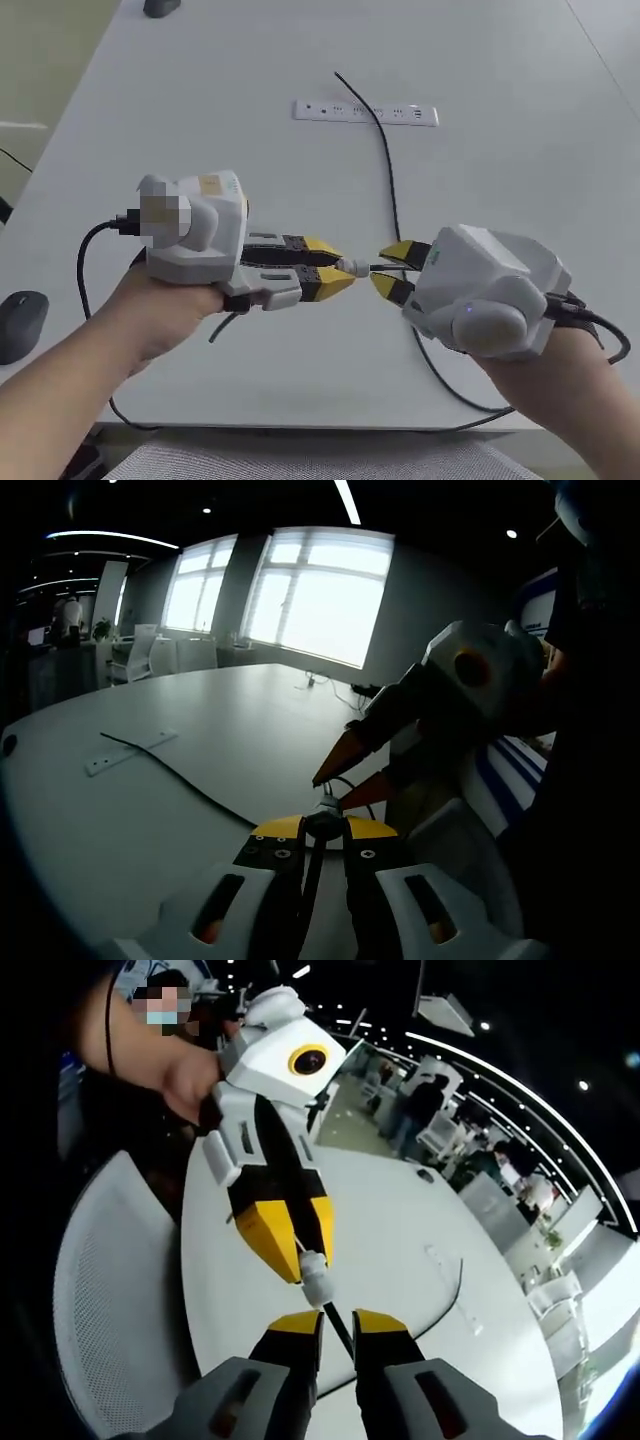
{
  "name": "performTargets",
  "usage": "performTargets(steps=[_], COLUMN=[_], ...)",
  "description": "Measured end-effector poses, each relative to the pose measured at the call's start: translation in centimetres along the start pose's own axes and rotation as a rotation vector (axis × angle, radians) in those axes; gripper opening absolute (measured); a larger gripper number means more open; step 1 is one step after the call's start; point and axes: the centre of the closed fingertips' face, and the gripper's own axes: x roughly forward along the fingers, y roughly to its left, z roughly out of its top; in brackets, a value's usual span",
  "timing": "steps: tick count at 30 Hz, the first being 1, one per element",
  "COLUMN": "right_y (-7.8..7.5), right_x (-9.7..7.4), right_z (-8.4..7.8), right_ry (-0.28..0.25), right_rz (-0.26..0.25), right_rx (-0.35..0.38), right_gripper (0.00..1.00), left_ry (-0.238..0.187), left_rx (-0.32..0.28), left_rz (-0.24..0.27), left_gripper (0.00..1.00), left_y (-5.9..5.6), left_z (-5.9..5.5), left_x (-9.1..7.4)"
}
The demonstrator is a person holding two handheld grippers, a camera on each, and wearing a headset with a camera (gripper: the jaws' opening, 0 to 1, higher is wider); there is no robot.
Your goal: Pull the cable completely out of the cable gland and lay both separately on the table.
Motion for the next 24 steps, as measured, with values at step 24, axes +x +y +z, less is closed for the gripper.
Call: performTargets(steps=[24], right_y=[-1.1], right_x=[-0.2], right_z=[-3.4], right_ry=[0.032], right_rz=[-0.012], right_rx=[0.333], right_gripper=[0.02], left_ry=[-0.008], left_rx=[0.028], left_rz=[0.003], left_gripper=[0.15], left_y=[-0.3], left_z=[0.2], left_x=[0.0])
